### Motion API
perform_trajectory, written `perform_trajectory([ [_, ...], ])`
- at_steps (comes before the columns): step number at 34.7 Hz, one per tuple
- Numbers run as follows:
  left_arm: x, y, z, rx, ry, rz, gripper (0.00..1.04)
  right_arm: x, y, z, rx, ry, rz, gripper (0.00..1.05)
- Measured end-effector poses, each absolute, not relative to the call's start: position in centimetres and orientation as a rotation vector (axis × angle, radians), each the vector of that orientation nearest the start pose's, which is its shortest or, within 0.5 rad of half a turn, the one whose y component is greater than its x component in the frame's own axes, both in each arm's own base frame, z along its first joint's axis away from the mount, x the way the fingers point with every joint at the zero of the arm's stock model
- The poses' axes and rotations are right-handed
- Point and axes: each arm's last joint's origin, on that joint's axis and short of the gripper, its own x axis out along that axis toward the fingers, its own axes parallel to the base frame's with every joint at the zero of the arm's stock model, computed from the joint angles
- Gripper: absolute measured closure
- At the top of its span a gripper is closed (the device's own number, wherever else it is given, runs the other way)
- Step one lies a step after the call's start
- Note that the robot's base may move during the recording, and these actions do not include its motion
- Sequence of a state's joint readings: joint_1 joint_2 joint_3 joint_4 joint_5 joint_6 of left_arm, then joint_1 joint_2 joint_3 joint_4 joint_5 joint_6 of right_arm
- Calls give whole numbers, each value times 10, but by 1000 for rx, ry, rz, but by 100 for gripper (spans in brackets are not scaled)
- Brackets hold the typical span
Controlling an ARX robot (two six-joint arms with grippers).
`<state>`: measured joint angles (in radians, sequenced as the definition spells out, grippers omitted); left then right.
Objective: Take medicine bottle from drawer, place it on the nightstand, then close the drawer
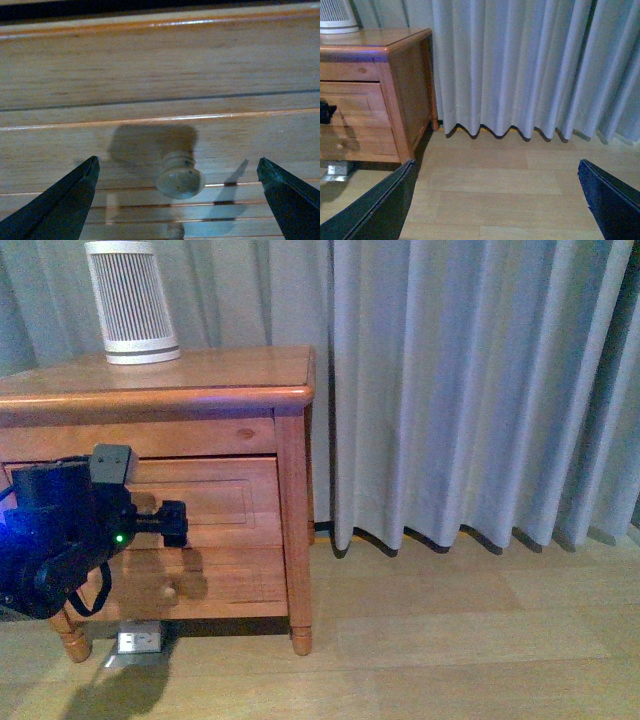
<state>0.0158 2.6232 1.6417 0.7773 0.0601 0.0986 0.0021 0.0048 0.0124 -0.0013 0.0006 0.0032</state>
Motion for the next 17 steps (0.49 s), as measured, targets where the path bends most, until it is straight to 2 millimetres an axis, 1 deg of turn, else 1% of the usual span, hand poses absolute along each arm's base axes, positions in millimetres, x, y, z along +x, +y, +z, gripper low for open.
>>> perform_trajectory([
  [2,531,6,45,89,199,-55,8,97,0,167,3,-6,2,7],
  [3,531,6,45,87,200,-56,12,97,0,167,3,-6,2,7],
  [5,531,6,45,84,205,-62,20,97,0,167,3,-6,2,7],
  [10,531,3,43,82,219,-79,47,97,0,167,3,-6,2,7],
  [15,531,3,43,83,219,-72,76,97,0,167,3,-6,2,7],
  [17,531,3,43,83,219,-71,80,97,0,167,3,-6,2,7],
])
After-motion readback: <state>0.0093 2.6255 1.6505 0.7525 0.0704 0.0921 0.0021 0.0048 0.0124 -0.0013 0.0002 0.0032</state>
